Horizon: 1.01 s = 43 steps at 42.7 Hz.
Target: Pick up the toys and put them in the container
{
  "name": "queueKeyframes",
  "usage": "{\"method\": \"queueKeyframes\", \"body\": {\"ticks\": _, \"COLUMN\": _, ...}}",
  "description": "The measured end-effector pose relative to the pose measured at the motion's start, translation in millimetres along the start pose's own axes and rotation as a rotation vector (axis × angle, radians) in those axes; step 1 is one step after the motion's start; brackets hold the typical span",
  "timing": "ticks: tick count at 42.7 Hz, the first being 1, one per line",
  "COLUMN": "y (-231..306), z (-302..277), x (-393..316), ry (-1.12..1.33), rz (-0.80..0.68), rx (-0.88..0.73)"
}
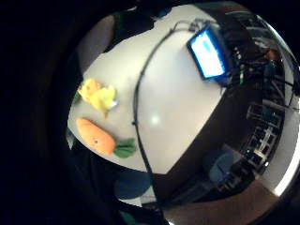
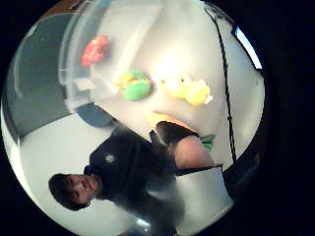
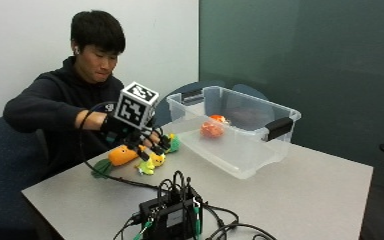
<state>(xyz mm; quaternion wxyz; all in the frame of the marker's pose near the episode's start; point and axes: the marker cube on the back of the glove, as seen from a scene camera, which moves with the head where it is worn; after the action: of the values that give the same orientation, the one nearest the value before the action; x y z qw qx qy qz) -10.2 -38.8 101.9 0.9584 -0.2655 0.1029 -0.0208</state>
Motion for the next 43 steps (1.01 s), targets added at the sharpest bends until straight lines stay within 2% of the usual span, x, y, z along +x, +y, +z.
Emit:
{"method": "queueKeyframes", "body": {"ticks": 4, "y": -6.8, "z": 44.6, "x": -8.2, "ry": 0.099, "rz": -0.049, "rx": -0.061}}
{"method": "queueKeyframes", "body": {"ticks": 9, "y": -26.4, "z": 76.2, "x": -18.1, "ry": 0.160, "rz": -0.098, "rx": -0.061}}
{"method": "queueKeyframes", "body": {"ticks": 18, "y": -40.8, "z": 73.9, "x": -34.9, "ry": 0.116, "rz": -0.198, "rx": 0.150}}
{"method": "queueKeyframes", "body": {"ticks": 25, "y": -34.6, "z": 33.7, "x": -44.2, "ry": -0.112, "rz": -0.190, "rx": 0.304}}
{"method": "queueKeyframes", "body": {"ticks": 34, "y": -14.7, "z": -92.3, "x": -80.8, "ry": -0.281, "rz": -0.206, "rx": 0.560}}
{"method": "queueKeyframes", "body": {"ticks": 38, "y": -17.7, "z": -139.4, "x": -104.0, "ry": -0.306, "rz": -0.284, "rx": 0.598}}
{"method": "queueKeyframes", "body": {"ticks": 43, "y": -28.5, "z": -148.6, "x": -175.8, "ry": -0.239, "rz": -0.339, "rx": 0.599}}
